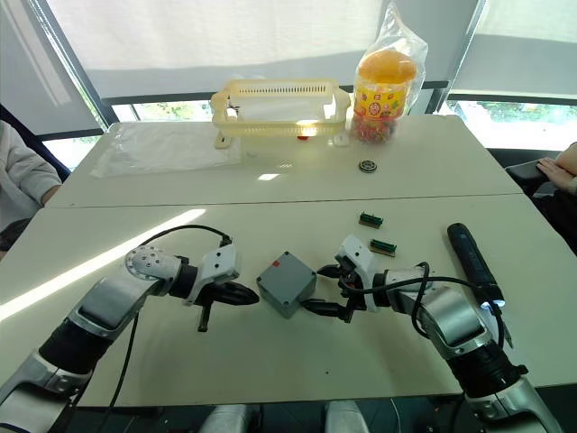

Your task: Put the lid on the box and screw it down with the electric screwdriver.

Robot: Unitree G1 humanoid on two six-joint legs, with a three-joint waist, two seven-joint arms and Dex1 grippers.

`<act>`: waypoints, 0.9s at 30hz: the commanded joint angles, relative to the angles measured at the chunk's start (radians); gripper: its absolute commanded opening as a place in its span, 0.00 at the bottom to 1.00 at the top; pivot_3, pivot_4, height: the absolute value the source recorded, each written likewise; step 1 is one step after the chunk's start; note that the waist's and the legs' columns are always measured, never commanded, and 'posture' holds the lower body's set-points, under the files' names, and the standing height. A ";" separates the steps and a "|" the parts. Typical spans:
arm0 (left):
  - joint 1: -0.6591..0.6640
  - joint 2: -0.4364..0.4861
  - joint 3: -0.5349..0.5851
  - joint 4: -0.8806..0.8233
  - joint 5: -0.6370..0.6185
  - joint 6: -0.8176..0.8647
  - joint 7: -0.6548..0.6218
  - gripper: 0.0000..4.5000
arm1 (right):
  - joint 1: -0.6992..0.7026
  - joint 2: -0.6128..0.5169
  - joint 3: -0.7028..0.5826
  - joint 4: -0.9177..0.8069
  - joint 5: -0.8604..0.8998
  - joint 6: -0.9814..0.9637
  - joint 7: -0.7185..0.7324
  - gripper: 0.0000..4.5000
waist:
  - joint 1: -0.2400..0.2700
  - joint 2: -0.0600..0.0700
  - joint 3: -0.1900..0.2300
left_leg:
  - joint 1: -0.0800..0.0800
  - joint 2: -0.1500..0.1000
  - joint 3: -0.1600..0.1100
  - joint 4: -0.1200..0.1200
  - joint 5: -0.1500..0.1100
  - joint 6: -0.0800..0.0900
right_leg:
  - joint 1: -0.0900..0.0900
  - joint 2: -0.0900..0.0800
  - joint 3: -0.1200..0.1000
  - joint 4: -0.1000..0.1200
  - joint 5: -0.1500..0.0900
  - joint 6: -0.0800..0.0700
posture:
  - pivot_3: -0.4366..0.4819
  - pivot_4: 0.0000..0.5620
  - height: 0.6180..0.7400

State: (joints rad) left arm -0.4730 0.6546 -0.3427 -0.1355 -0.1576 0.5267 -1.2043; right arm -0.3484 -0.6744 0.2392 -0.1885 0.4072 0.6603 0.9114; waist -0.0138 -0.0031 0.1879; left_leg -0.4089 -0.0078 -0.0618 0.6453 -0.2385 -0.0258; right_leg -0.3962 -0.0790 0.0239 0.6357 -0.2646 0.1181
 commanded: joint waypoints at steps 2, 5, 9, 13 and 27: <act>-0.044 -0.039 -0.032 0.052 0.053 -0.077 0.042 0.00 | 0.011 0.017 0.008 -0.059 0.010 -0.016 0.033 1.00 | 0.003 0.000 0.000 | 0.000 0.000 0.000 0.000 0.000 0.000 | 0.000 0.000 0.000 0.000 0.000 0.000 | 0.48 0.27 1.00; -0.076 -0.059 -0.040 0.099 0.071 -0.115 0.047 0.00 | 0.049 0.019 -0.008 -0.107 0.022 0.001 0.021 1.00 | 0.005 0.000 0.000 | 0.000 -0.001 0.000 0.001 0.000 0.000 | 0.001 0.000 0.000 0.000 0.000 0.000 | 0.48 0.27 1.00; -0.111 -0.074 -0.049 0.155 0.089 -0.166 0.029 0.00 | 0.099 0.025 -0.035 -0.177 0.037 0.034 -0.006 1.00 | 0.003 0.000 0.000 | 0.000 -0.001 0.000 0.001 0.000 0.000 | 0.000 0.000 0.000 0.000 0.000 0.000 | 0.48 0.27 1.00; -0.124 -0.083 -0.051 0.182 0.097 -0.193 0.011 0.00 | 0.140 0.026 -0.054 -0.224 0.043 0.059 -0.030 1.00 | 0.002 0.000 0.000 | 0.000 -0.001 0.000 0.000 0.000 0.000 | 0.000 0.000 0.000 0.000 0.000 0.000 | 0.48 0.27 1.00; -0.131 -0.115 -0.029 0.186 0.094 -0.202 0.007 0.00 | 0.235 -0.030 -0.180 -0.313 0.065 0.115 -0.076 1.00 | 0.005 0.000 0.000 | 0.000 -0.001 0.000 0.001 0.000 0.000 | 0.001 0.000 0.000 0.000 0.000 0.000 | 0.48 0.27 1.00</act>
State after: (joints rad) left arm -0.5871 0.5359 -0.3905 0.0754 -0.0536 0.3399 -1.1963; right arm -0.1233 -0.6872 0.1132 -0.4505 0.4469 0.7694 0.8408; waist -0.0092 -0.0033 0.1879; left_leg -0.4090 -0.0086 -0.0622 0.6461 -0.2385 -0.0259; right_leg -0.3954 -0.0794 0.0239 0.6359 -0.2646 0.1182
